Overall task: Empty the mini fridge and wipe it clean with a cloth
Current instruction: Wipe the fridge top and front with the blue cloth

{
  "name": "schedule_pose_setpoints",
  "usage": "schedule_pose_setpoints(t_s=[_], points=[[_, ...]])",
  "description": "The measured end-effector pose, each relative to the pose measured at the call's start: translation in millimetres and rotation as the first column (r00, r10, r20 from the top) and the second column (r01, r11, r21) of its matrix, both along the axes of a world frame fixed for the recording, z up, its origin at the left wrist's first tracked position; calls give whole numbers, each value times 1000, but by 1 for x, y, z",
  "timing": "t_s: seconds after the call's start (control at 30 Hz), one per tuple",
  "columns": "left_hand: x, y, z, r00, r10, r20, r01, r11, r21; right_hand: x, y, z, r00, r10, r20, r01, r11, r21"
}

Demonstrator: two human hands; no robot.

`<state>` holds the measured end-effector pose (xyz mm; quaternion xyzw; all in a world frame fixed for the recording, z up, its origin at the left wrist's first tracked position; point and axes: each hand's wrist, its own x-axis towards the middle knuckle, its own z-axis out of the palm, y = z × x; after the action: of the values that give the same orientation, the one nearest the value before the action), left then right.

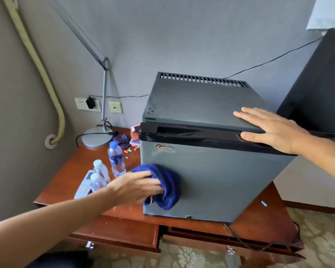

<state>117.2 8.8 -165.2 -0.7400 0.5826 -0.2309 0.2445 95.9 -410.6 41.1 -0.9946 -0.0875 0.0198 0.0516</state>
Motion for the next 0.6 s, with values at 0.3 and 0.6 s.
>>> schedule_pose_setpoints(t_s=[0.3,0.6], points=[[20,-57,65,961,-1,275,20,998,-65,1,-5,-2,999,13,36,-13,1000,-1],[-15,-267,73,901,-16,433,-40,992,120,6,-10,-6,999,11,45,-9,1000,-29]])
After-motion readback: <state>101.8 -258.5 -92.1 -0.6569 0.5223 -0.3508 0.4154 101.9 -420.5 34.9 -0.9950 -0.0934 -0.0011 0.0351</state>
